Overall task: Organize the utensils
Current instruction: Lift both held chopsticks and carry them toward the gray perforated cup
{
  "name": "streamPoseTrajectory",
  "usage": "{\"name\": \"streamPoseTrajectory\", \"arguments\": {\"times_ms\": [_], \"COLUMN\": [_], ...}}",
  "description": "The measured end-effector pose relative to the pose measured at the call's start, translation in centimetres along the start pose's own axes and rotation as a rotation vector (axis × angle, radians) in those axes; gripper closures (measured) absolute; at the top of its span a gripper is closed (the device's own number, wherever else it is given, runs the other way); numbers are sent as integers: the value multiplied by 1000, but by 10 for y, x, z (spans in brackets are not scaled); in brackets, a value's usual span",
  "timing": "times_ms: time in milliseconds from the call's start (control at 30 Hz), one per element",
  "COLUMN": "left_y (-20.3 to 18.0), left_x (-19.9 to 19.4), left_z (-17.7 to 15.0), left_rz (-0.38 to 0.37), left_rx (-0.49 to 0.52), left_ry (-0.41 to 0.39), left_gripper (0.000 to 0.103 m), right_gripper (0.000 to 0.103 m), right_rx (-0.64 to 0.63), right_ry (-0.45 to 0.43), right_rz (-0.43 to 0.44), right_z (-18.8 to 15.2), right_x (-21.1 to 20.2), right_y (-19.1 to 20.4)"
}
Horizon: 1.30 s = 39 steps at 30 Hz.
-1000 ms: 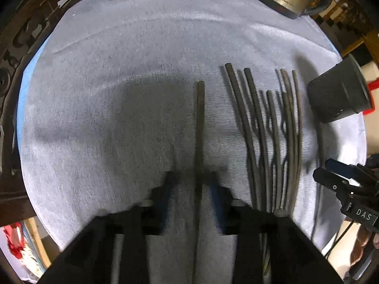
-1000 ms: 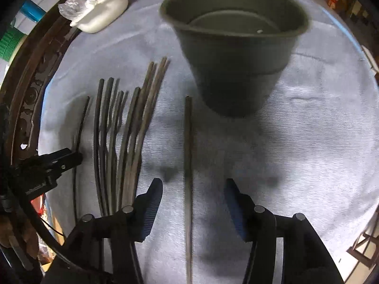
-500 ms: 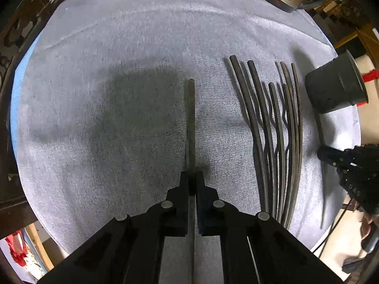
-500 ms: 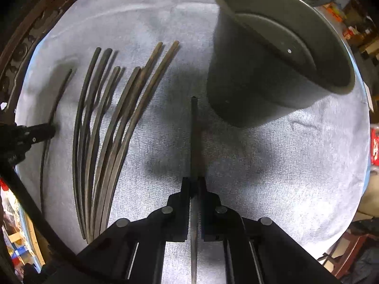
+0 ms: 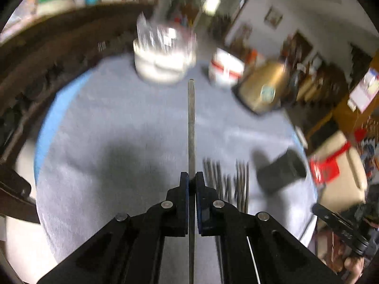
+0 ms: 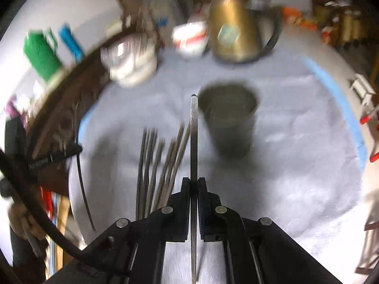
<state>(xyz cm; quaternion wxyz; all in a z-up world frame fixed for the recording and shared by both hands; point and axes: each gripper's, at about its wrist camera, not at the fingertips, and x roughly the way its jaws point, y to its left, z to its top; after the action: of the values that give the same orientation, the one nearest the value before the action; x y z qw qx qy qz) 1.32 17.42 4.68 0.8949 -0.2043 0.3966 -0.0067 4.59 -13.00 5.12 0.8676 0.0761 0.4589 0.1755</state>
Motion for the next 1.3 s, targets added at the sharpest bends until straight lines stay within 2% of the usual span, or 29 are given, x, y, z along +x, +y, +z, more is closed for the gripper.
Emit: {"name": "streamPoseTrajectory", "arguments": {"times_ms": [100, 167, 267, 400, 533, 700, 967, 1300], "left_y": [-7, -15, -26, -44, -44, -40, -33, -36], "left_x": [-11, -12, -12, 5, 12, 6, -21, -40], "left_z": [-6, -10, -18, -24, -32, -45, -62, -71], "left_rz": [22, 41, 90, 142, 165, 164, 155, 98], "left_rx": [5, 17, 60, 96, 124, 136, 142, 142], "left_ry": [-111, -176, -266, -337, -344, -331, -368, -350], "left_gripper": [98, 98, 98, 98, 98, 98, 97, 97], "right_gripper": [97, 97, 97, 97, 97, 96, 96, 96], "right_rx": [48, 66, 68, 34, -21, -68, -70, -44], "right_ry": [-183, -294, -415, -494, -523, -525, -518, -512], "right_rz": [-42, -81, -133, -190, -221, -217, -209, -194], "right_z": [-3, -9, -12, -18, -27, -39, -57, -65], "right_x": [-34, -41, -46, -51, -49, -52, -70, -79], "right_y": [-14, -21, -26, -28, -19, -9, -9, -12]}}
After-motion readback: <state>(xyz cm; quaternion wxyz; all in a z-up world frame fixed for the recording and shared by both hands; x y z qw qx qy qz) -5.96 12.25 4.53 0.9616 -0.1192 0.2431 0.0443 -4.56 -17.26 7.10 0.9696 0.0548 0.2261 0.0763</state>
